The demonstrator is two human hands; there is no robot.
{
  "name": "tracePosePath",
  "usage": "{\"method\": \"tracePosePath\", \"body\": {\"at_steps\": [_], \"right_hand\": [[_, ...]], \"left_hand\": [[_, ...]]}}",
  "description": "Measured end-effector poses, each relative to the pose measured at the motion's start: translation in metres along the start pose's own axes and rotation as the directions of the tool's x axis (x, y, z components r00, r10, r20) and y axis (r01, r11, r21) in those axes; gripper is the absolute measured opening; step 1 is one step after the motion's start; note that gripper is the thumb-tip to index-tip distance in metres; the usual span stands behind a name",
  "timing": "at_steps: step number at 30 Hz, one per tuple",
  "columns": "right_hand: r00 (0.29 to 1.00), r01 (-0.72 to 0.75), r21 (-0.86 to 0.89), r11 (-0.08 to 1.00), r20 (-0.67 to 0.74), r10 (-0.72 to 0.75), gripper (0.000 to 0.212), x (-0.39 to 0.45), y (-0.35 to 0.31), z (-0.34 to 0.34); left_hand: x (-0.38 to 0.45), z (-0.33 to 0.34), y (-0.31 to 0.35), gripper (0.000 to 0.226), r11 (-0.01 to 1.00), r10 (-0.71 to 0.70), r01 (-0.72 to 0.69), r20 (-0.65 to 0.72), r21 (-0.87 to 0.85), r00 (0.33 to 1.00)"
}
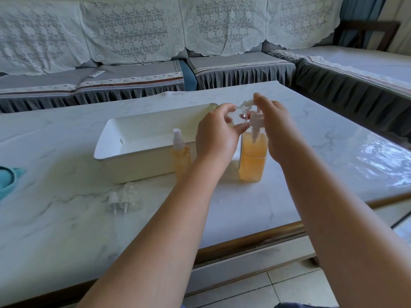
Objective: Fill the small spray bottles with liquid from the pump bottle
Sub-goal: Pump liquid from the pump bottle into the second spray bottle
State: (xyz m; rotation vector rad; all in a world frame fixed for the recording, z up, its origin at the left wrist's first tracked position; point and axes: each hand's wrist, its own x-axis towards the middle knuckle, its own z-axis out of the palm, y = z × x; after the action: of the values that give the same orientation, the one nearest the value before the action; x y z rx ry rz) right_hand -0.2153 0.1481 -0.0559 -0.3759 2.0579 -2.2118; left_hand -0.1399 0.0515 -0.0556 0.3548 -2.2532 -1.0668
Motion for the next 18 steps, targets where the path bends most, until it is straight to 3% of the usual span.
{"method": "tracePosePath", "body": {"at_steps": [6,13,18], "right_hand": [[0.999,-0.023,-0.014,1.0,0.027,0.023,0.081,0.0009,-0.0001,0.001],[0.999,-0.026,0.025,0.999,0.038,0.025,0.048,-0.0009,-0.0019,-0.0017],[0.997,0.036,0.02,0.999,-0.069,-0.035,0.032,-0.0061,0.0018,0.0031]], "left_hand": [[0.0009,-0.0002,0.0014,0.045,1.0,0.014,-0.014,-0.025,-0.015,1.0],[-0.0001,-0.0008,0.0017,0.045,1.0,0.003,-0.004,-0.02,-0.026,1.0],[-0.0017,0.0004,-0.0002,0.046,1.0,-0.031,0.031,0.013,-0.004,0.999]]}}
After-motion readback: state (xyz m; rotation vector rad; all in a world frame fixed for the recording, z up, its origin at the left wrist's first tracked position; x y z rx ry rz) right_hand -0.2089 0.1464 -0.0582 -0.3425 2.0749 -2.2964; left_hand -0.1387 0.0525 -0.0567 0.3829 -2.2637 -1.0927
